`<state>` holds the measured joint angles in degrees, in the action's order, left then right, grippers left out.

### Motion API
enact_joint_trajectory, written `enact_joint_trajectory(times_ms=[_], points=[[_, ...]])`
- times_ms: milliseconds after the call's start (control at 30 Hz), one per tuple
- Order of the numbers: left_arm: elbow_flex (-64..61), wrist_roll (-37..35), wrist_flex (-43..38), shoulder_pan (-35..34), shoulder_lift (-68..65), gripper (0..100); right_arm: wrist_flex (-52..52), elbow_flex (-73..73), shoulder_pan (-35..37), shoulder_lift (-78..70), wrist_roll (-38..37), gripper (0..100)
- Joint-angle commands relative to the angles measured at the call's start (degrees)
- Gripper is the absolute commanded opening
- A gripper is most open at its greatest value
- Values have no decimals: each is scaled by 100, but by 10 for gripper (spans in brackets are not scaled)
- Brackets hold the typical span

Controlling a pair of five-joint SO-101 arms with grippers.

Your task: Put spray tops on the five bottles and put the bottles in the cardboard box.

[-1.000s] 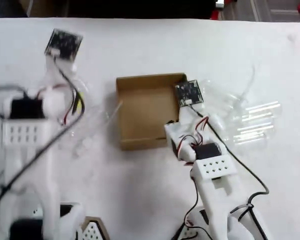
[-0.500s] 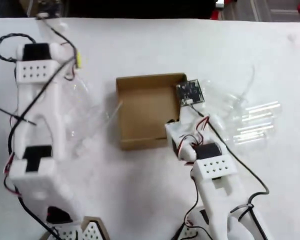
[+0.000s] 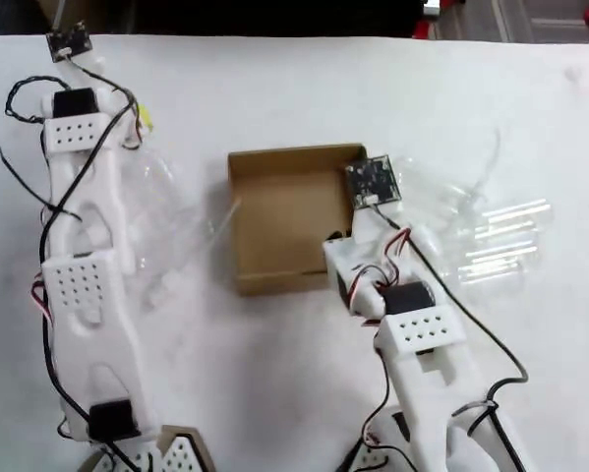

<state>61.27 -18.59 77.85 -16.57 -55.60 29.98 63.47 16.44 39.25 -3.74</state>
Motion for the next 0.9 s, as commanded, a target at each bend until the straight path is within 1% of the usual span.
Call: enact_joint_trajectory(times_ms=[0, 133, 367, 667, 800, 867], points=[[818, -132, -18, 66, -286, 191, -330, 79, 22, 101, -413, 46], [1081, -141, 97, 66, -576, 188, -453, 193, 180, 145, -571, 46], [1178, -501, 484, 84, -752, 188, -444, 193, 180, 154, -598, 46], [1178, -527, 448, 75, -875, 186, -426, 202, 180, 154, -598, 46], [1178, -527, 448, 84, -892, 128, -426, 202, 189, 145, -598, 46], [1178, -519, 387, 84, -901, 123, -435, 202, 189, 145, -598, 46]])
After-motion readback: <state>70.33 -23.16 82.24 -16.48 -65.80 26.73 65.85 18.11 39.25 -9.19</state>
